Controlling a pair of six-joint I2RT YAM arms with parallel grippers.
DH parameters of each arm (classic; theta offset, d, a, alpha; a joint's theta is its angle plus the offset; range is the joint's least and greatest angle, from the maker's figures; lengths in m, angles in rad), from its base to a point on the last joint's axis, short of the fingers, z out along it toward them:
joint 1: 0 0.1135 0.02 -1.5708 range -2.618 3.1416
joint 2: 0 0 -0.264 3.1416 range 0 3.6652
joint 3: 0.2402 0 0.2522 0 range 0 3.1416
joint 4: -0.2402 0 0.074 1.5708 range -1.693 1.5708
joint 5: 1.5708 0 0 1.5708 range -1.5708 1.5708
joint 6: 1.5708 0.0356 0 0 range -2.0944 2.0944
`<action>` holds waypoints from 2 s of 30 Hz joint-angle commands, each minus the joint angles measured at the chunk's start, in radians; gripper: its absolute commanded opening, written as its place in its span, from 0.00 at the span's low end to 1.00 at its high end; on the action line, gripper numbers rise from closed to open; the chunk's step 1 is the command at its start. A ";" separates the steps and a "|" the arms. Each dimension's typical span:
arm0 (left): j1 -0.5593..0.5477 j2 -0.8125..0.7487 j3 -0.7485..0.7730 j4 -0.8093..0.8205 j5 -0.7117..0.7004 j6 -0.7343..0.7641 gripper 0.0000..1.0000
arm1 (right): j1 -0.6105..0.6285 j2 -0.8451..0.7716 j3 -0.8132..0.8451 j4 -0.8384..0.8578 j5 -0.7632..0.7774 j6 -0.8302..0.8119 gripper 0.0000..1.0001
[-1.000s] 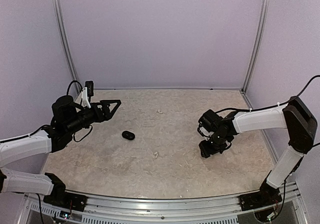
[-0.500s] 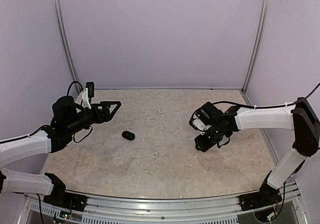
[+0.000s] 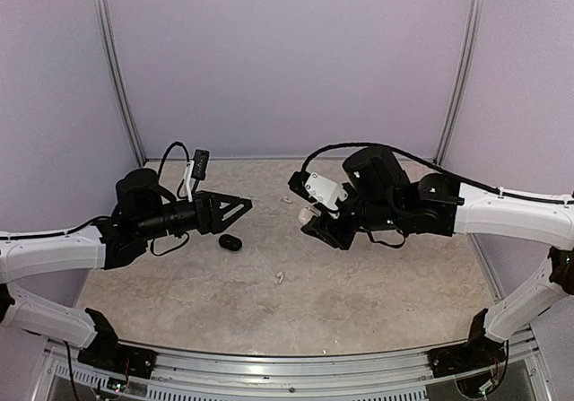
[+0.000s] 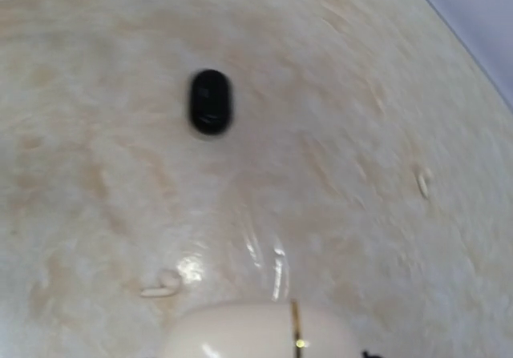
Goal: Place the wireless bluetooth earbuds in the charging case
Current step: Pass from the right arm to the left
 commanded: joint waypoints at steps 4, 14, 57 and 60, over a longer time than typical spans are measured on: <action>-0.101 0.099 0.081 0.095 0.112 -0.034 0.77 | 0.134 -0.017 0.021 0.058 0.138 -0.141 0.41; -0.175 0.199 0.136 0.092 0.132 -0.051 0.62 | 0.207 0.042 0.056 0.046 0.268 -0.205 0.40; -0.172 0.177 0.137 0.049 0.169 0.148 0.00 | 0.235 -0.119 -0.094 0.097 0.162 -0.094 0.92; -0.174 0.139 0.130 0.022 0.204 0.234 0.00 | 0.234 -0.153 -0.101 0.084 0.122 -0.053 0.94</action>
